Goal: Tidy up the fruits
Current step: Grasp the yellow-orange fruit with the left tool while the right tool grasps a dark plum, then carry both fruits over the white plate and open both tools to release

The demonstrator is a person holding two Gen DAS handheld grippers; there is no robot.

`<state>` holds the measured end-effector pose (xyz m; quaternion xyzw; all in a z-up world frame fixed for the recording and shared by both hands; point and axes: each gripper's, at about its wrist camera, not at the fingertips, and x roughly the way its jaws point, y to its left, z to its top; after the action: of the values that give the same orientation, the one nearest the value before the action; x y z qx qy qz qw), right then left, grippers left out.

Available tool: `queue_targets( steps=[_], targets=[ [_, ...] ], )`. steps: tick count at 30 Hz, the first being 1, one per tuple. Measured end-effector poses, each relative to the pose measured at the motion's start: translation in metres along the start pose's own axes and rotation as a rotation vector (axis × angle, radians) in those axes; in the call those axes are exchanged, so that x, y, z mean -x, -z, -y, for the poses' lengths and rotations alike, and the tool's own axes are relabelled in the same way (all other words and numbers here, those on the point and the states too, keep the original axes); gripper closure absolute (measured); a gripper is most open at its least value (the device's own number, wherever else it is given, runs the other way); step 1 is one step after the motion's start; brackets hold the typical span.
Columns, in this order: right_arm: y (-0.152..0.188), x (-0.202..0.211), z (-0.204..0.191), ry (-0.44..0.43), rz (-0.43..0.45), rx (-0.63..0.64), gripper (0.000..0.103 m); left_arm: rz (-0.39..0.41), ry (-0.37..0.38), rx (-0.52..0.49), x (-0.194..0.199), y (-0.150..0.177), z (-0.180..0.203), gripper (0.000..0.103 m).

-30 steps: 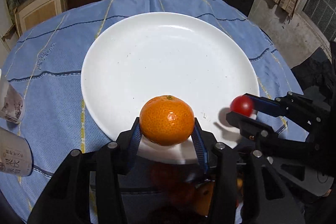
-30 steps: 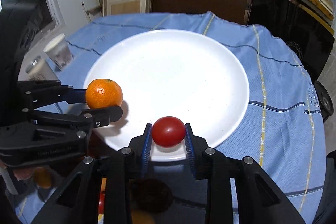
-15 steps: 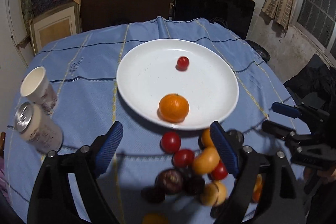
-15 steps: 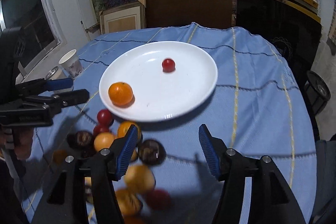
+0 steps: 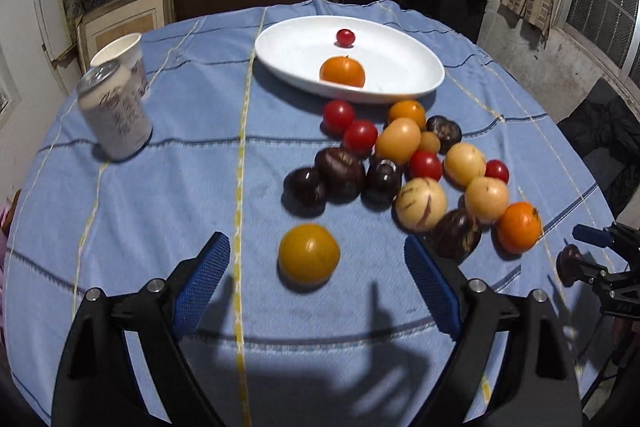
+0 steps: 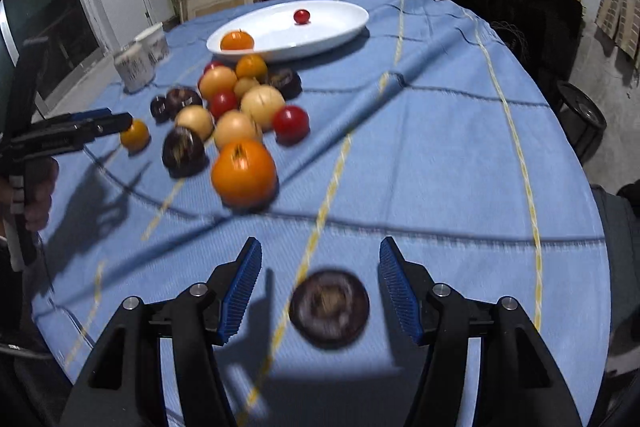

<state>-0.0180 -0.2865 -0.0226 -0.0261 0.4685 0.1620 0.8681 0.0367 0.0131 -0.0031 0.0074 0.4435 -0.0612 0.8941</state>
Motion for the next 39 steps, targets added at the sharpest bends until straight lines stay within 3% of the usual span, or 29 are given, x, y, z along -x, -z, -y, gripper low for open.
queue_targets(
  steps=[7, 9, 11, 19, 21, 23, 25, 34, 39],
  targets=[
    [0.016, -0.003, -0.007, 0.043, -0.031, 0.035, 0.042, -0.031, -0.029, 0.024, 0.001, 0.018, -0.008, 0.015],
    [0.018, -0.006, -0.008, 0.070, -0.035, 0.045, 0.059, -0.035, -0.034, 0.024, 0.000, 0.020, -0.010, 0.015],
    [0.016, -0.005, -0.009, 0.077, -0.033, 0.046, 0.062, -0.044, -0.039, 0.023, -0.002, 0.022, -0.011, 0.015],
    [0.000, 0.004, -0.026, -0.022, 0.036, 0.057, 0.062, -0.051, -0.046, 0.016, -0.023, 0.011, -0.006, 0.016],
    [-0.004, 0.003, -0.033, -0.046, 0.041, 0.063, 0.062, -0.054, -0.040, 0.008, -0.030, 0.007, -0.003, 0.034],
    [-0.007, 0.001, -0.040, -0.072, 0.047, 0.071, 0.062, -0.077, -0.028, 0.008, -0.037, 0.006, -0.002, 0.046],
    [-0.011, 0.000, -0.046, -0.090, 0.050, 0.077, 0.062, -0.059, -0.047, -0.015, -0.039, 0.004, 0.001, 0.066],
    [-0.045, 0.010, -0.048, -0.145, 0.116, 0.084, 0.062, -0.038, -0.010, -0.034, -0.020, -0.002, -0.002, 0.067],
    [-0.085, 0.007, -0.048, -0.150, 0.154, 0.108, 0.062, 0.014, 0.038, -0.038, -0.002, -0.031, -0.005, 0.067]
  ],
)
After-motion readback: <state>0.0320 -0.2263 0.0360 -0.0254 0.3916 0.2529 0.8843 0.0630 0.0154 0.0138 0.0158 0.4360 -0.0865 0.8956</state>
